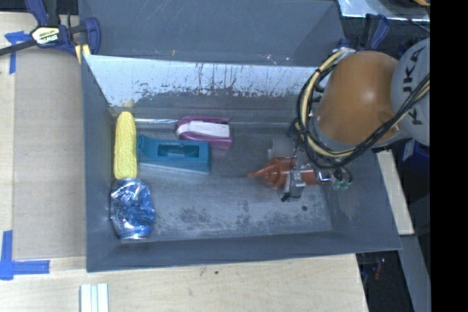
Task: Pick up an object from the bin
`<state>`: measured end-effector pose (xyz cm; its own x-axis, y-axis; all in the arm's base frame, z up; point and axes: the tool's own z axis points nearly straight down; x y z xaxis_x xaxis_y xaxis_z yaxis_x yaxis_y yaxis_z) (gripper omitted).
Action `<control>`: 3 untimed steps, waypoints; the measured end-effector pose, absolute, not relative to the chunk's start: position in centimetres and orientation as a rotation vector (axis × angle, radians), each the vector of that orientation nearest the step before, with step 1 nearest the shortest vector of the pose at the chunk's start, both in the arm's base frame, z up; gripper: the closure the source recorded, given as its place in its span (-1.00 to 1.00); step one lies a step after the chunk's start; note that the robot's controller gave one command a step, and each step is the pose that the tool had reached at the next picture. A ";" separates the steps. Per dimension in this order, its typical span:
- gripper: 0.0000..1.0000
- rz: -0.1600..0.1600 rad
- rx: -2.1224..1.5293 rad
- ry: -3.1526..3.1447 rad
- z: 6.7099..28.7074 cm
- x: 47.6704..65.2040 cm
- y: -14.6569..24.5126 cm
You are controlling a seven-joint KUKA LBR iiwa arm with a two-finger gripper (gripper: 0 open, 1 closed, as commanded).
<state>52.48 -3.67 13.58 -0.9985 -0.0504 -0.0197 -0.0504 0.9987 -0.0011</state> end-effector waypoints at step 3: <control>1.00 -0.001 -0.107 3.112 17.3 53.0 -3.8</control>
Offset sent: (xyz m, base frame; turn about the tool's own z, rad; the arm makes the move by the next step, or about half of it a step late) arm -0.0133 -0.0167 -0.0658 -0.2183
